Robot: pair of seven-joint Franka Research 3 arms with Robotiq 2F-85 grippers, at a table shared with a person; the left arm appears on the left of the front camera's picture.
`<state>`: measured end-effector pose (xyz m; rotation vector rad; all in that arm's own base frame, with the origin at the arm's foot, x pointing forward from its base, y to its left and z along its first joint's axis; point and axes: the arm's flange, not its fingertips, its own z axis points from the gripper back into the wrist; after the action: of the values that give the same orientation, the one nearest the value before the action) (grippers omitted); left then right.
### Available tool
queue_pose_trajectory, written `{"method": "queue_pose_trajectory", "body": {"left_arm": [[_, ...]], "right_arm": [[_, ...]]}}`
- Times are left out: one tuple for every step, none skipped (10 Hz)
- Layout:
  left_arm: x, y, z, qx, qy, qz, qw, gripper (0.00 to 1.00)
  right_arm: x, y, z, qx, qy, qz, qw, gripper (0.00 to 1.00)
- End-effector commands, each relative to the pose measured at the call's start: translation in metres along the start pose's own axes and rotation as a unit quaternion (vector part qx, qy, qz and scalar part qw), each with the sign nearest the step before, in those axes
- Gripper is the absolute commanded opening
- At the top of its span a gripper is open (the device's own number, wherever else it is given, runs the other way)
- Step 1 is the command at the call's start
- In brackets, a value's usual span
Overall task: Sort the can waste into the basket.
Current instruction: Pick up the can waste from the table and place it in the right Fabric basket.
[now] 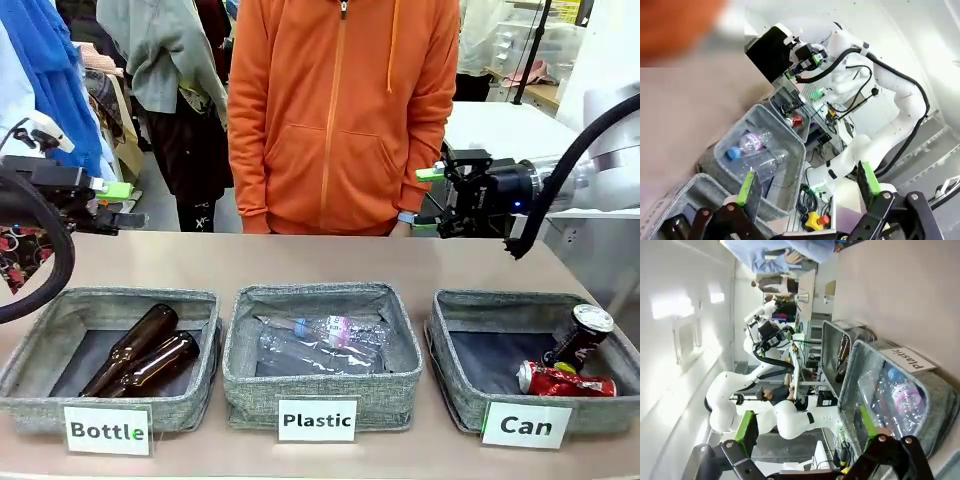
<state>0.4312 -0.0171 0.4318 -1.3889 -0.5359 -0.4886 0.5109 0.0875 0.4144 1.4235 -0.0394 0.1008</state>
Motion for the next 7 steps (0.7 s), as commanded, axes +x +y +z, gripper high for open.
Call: {"method": "queue_pose_trajectory", "body": {"left_arm": [[0.0009, -0.002, 0.0039, 0.008, 0.01, -0.002, 1.0, 1.0], [0.0009, -0.002, 0.0039, 0.008, 0.01, -0.002, 1.0, 1.0], [0.0009, -0.002, 0.0039, 0.008, 0.01, -0.002, 1.0, 1.0], [0.0009, -0.002, 0.0039, 0.008, 0.01, -0.002, 1.0, 1.0], [0.0009, -0.002, 0.0039, 0.008, 0.01, -0.002, 1.0, 1.0], [0.0009, -0.002, 0.0039, 0.008, 0.01, -0.002, 1.0, 1.0], [0.0009, -0.002, 0.0039, 0.008, 0.01, -0.002, 1.0, 1.0]], "right_arm": [[-0.003, 0.0037, -0.0079, -0.012, 0.01, 0.012, 1.0, 1.0], [-0.003, 0.0037, -0.0079, -0.012, 0.01, 0.012, 1.0, 1.0], [-0.003, 0.0037, -0.0079, -0.012, 0.01, 0.012, 1.0, 1.0], [-0.003, 0.0037, -0.0079, -0.012, 0.01, 0.012, 1.0, 1.0], [-0.003, 0.0037, -0.0079, -0.012, 0.01, 0.012, 1.0, 1.0], [-0.003, 0.0037, -0.0079, -0.012, 0.01, 0.012, 1.0, 1.0], [-0.003, 0.0037, -0.0079, -0.012, 0.01, 0.012, 1.0, 1.0]]}}
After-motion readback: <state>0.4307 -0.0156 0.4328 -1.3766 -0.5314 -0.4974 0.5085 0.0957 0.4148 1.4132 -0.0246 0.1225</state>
